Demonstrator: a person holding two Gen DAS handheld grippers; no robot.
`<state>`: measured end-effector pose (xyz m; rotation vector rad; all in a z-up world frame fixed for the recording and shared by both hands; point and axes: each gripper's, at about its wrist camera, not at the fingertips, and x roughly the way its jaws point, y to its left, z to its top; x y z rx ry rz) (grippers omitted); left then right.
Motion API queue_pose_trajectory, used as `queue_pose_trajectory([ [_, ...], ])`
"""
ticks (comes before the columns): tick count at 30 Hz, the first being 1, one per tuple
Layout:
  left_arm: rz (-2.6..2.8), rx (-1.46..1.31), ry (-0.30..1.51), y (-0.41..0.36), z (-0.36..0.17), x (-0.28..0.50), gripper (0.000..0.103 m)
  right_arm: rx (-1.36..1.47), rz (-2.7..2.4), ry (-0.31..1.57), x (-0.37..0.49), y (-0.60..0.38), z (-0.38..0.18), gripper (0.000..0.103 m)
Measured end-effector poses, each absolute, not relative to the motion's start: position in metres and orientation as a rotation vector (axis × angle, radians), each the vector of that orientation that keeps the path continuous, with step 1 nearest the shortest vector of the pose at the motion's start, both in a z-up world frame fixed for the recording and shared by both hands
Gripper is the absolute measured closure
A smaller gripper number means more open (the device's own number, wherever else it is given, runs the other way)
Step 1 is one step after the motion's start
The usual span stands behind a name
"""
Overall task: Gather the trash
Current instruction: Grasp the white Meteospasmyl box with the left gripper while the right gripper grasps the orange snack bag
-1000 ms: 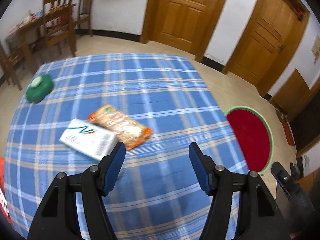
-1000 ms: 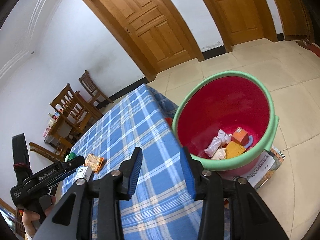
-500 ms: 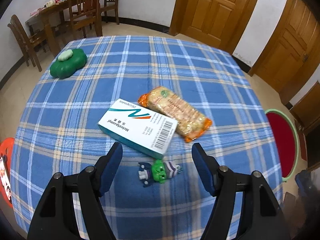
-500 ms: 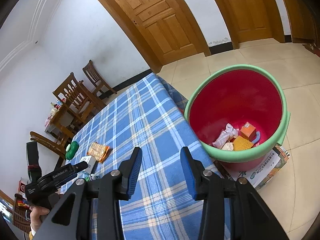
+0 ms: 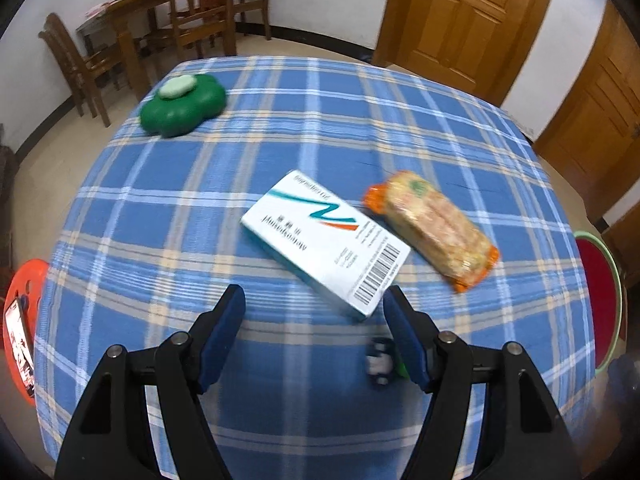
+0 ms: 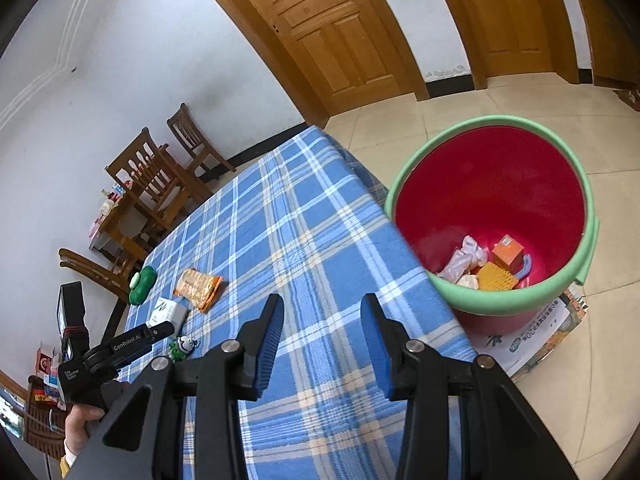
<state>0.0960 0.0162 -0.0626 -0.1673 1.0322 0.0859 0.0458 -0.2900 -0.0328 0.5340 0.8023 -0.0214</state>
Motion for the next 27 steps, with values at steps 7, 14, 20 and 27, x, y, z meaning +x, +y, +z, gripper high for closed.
queue_pose_trajectory([
  [7,0.171,-0.195,1.03,0.05,-0.065,0.098,0.032,0.514,-0.002,0.82,0.053,-0.28,-0.035,0.06],
  [14,0.229,-0.215,1.011,0.078,-0.062,0.096,0.032,0.492,0.012,0.839,0.061,-0.27,-0.037,0.06],
  [20,0.162,-0.25,0.988,0.078,-0.052,0.101,0.032,0.458,0.036,0.854,0.073,-0.255,-0.036,0.06],
  [27,0.097,-0.234,0.997,0.06,-0.053,0.125,0.032,0.425,0.06,0.878,0.09,-0.238,-0.038,0.06],
])
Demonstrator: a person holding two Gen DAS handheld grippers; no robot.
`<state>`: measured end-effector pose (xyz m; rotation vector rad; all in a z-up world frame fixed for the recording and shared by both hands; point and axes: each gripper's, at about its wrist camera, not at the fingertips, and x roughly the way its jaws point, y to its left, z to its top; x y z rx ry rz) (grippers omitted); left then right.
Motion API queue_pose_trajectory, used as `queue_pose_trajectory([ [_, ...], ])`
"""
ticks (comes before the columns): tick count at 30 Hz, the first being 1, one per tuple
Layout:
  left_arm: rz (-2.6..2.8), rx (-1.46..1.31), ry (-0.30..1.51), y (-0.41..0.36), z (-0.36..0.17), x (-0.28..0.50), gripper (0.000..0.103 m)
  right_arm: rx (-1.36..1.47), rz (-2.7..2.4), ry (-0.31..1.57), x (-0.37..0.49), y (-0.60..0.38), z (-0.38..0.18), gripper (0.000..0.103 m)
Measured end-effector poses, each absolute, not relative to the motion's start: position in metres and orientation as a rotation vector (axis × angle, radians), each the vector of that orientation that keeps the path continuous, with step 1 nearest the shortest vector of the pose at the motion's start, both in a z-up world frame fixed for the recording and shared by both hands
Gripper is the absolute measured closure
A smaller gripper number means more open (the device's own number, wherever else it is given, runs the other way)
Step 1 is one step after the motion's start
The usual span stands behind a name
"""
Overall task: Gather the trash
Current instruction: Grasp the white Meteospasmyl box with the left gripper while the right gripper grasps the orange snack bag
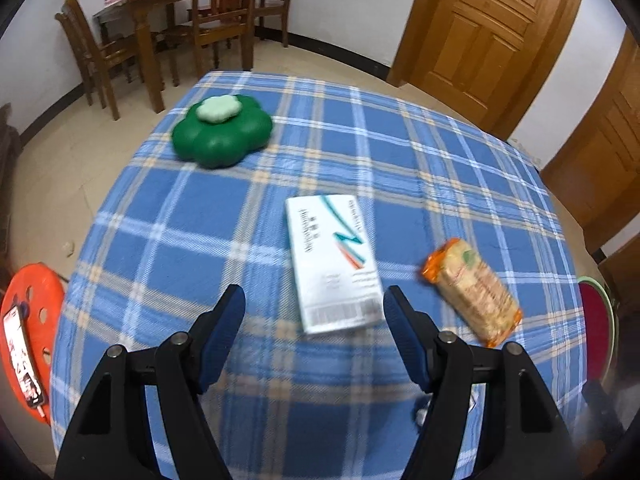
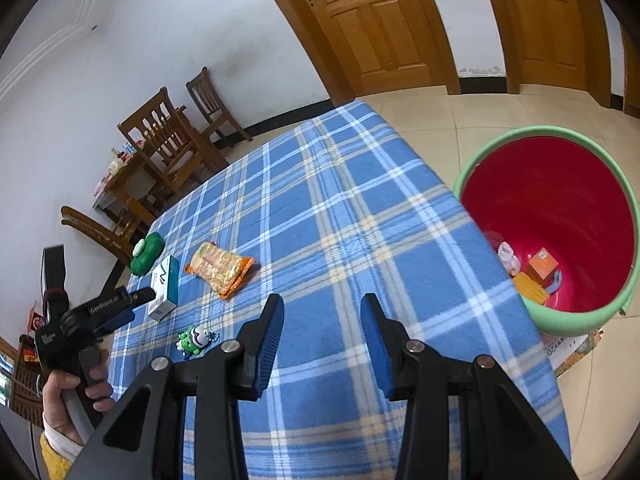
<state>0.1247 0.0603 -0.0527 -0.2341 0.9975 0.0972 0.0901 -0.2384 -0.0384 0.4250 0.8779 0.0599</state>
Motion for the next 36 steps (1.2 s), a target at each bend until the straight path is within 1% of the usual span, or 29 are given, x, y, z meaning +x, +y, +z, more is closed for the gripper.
queue_pose_trajectory([
  [7,0.077,-0.212,1.017,0.055,-0.063,0.145,0.032,0.384,0.069,0.913,0.108,-0.228,-0.043,0.059],
  [12,0.053,-0.209,1.025,0.053,-0.071,0.153,0.032,0.345,0.096,0.935,0.123,-0.212,-0.047,0.055],
  [14,0.045,-0.219,1.02,0.055,-0.073,0.155,0.032,0.314,0.113,0.947,0.132,-0.202,-0.049,0.05],
  [15,0.037,-0.227,1.013,0.056,-0.073,0.155,0.032,0.302,0.123,0.952,0.135,-0.198,-0.05,0.049],
  [17,0.029,-0.224,0.998,0.059,-0.073,0.154,0.036,0.281,0.142,0.965,0.143,-0.189,-0.052,0.048],
  [19,0.026,-0.22,0.986,0.06,-0.073,0.153,0.046,0.267,0.161,0.976,0.15,-0.182,-0.054,0.045],
  [22,0.011,-0.234,0.976,0.064,-0.072,0.152,0.047,0.243,0.196,0.992,0.16,-0.17,-0.058,0.037],
  [25,0.014,-0.237,0.969,0.069,-0.072,0.148,0.047,0.211,0.215,1.002,0.17,-0.159,-0.06,0.035],
  [29,0.024,-0.243,0.957,0.078,-0.069,0.142,0.047,0.175,0.247,1.008,0.182,-0.145,-0.062,0.028],
  [36,0.047,-0.263,0.959,0.09,-0.066,0.135,0.047,0.067,0.296,1.029,0.201,-0.117,-0.07,0.027],
])
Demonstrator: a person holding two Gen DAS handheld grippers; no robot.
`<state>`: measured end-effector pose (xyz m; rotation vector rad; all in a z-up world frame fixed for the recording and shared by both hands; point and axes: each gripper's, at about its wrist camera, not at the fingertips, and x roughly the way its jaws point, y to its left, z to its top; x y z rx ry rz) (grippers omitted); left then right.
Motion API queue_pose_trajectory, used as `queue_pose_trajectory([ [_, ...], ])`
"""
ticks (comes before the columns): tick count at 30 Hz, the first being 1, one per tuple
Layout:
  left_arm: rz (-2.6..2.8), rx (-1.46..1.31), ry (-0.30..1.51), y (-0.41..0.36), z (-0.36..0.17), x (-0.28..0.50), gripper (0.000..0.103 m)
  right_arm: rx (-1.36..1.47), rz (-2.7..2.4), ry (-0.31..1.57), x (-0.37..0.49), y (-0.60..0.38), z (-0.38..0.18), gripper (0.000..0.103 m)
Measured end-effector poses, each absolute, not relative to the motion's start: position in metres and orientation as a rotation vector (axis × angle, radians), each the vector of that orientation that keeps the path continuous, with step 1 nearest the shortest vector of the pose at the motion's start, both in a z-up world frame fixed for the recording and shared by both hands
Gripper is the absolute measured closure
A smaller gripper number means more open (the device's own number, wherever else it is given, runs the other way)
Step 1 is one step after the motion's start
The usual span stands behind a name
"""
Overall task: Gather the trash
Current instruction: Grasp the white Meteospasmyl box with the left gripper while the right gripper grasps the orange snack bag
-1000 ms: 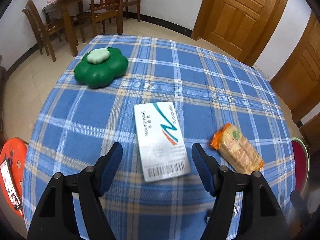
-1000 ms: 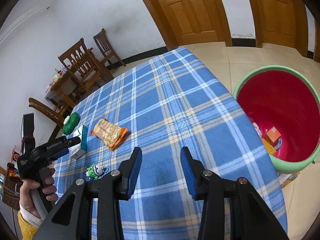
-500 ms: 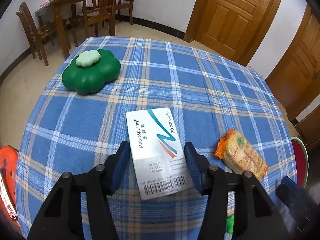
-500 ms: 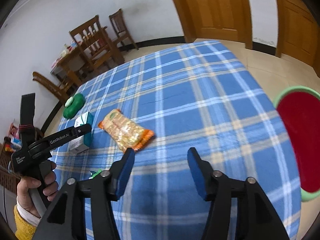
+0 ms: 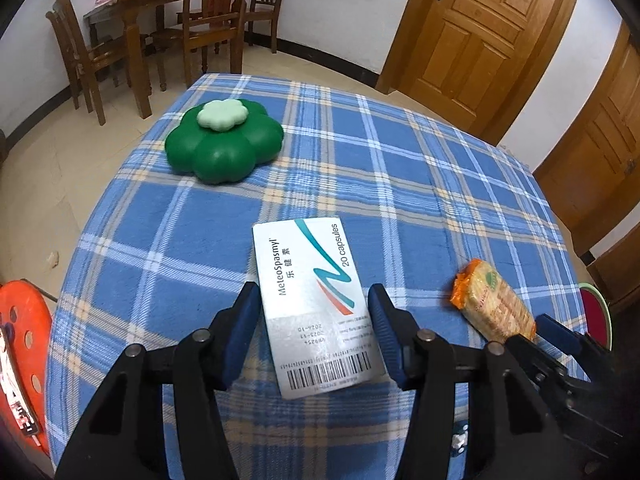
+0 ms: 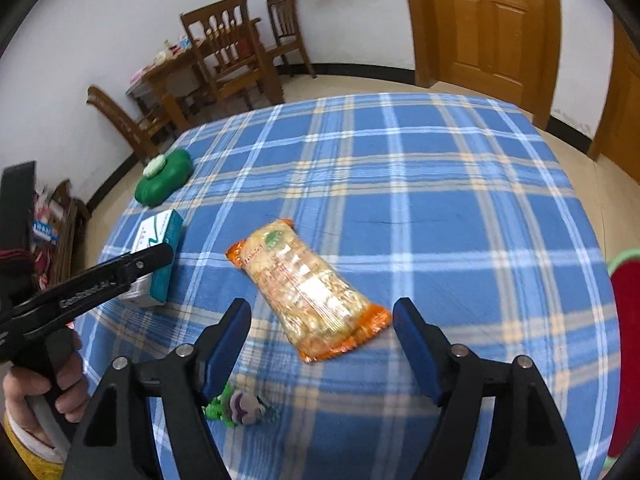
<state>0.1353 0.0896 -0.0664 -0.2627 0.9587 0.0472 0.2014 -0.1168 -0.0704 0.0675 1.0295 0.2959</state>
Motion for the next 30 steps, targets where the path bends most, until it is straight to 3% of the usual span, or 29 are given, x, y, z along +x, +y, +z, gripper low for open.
queue_pose_trajectory([
  [4,0.053,-0.264,0.961,0.092,-0.066,0.133,0.047,0.036,0.311,1.035,0.207,-0.108,-0.076,0.028],
  [11,0.047,-0.267,0.956,0.092,-0.064,0.128,0.047,0.028,0.29,0.999,0.202,-0.109,-0.077,0.042],
  [30,-0.045,-0.212,0.919,0.042,-0.036,0.11,0.047,0.223,0.235,0.929,0.161,-0.168,-0.052,0.044],
])
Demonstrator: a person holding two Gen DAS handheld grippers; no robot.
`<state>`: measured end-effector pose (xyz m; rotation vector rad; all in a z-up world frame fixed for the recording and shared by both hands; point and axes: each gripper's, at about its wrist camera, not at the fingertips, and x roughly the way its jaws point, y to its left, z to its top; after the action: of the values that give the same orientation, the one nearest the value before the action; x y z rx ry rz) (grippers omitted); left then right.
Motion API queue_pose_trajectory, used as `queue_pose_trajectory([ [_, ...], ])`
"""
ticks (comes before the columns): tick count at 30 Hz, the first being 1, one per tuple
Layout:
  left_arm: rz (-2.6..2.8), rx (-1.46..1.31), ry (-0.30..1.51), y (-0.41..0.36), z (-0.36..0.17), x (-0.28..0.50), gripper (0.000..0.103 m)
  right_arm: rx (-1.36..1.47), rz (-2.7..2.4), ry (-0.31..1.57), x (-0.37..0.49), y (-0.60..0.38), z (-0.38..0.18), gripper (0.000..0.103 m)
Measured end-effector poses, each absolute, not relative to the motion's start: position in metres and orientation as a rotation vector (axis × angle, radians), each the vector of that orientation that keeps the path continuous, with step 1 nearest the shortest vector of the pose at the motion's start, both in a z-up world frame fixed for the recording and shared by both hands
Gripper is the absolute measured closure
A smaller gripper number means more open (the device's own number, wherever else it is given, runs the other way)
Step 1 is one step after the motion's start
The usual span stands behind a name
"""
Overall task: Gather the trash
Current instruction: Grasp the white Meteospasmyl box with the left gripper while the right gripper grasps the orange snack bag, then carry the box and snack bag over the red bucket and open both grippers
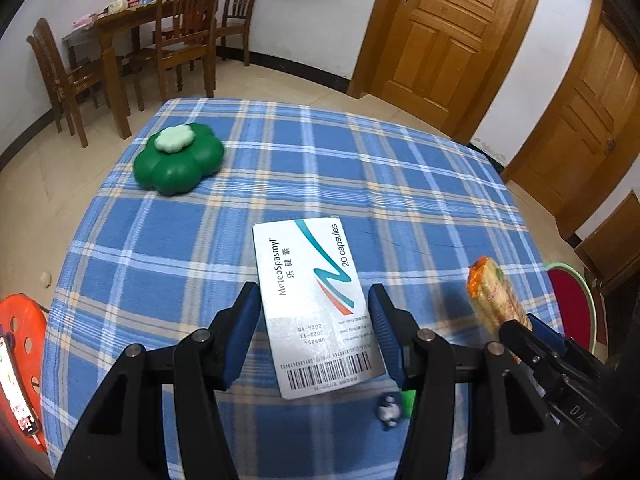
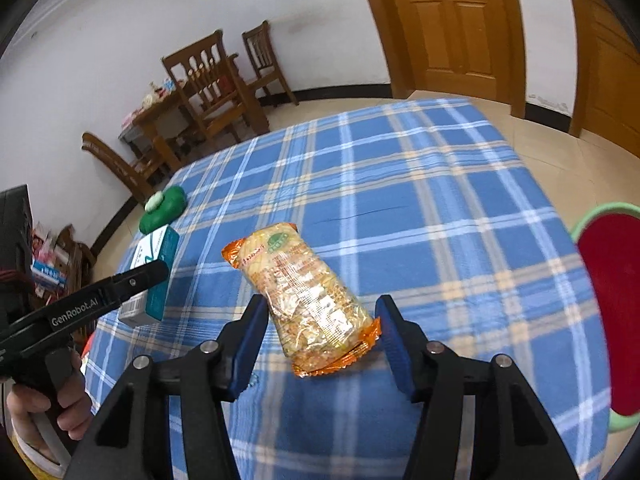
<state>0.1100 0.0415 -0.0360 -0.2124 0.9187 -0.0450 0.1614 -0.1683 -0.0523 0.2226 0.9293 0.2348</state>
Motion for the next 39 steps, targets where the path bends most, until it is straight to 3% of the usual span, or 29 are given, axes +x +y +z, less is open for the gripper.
queue_pose_trajectory([
  [39,-0.369,0.016,0.878,-0.15,0.01,0.094,0.047,0.501,-0.121,0.729,0.057,-0.353,-0.015,0.044],
])
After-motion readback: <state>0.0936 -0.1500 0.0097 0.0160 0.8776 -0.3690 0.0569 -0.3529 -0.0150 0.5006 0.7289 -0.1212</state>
